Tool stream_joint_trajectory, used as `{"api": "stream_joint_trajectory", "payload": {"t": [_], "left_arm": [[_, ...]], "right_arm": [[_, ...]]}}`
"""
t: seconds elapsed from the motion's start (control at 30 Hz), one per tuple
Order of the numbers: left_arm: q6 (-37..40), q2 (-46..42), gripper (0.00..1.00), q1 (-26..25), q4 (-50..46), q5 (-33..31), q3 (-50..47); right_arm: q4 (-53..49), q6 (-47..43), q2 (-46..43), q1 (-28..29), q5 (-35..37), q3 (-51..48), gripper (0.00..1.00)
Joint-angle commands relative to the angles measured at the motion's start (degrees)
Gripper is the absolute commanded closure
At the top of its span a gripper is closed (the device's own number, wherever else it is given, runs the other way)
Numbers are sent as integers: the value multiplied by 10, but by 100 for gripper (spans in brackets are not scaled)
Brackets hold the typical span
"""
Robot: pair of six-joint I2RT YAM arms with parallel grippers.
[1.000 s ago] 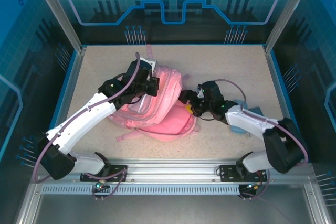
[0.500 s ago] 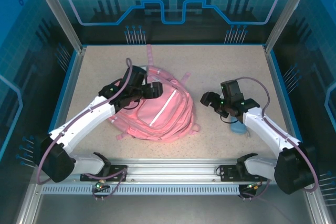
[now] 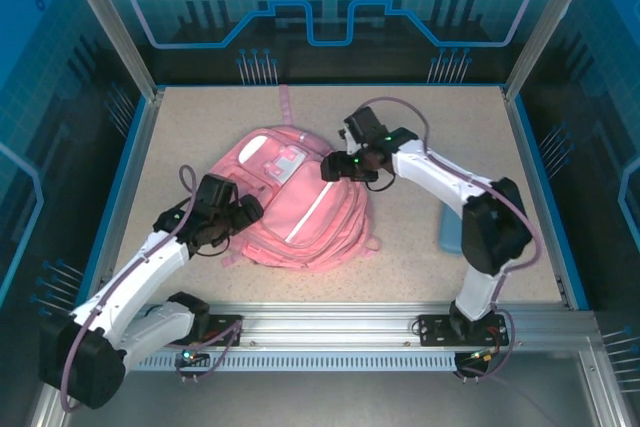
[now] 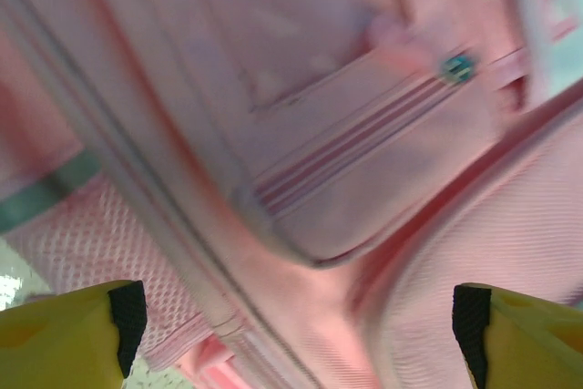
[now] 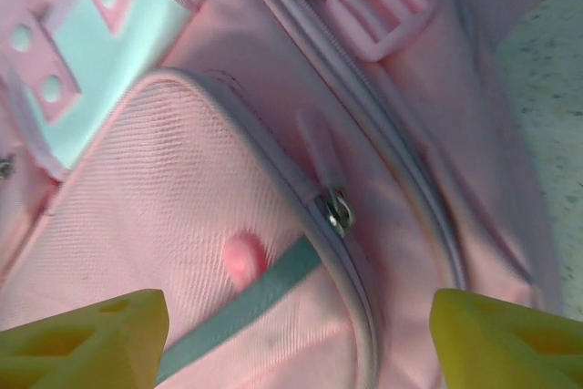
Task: Pack the student bag
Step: Rotate the student bag at the top-center of the table.
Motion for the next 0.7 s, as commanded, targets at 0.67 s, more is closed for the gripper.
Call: {"api": "stream_joint_trajectory", "payload": {"t": [0.67], "left_arm": [[70,339,18,5,226,165,183]], "right_arm": [[57,95,-62,-113,-34,-218,35]]}}
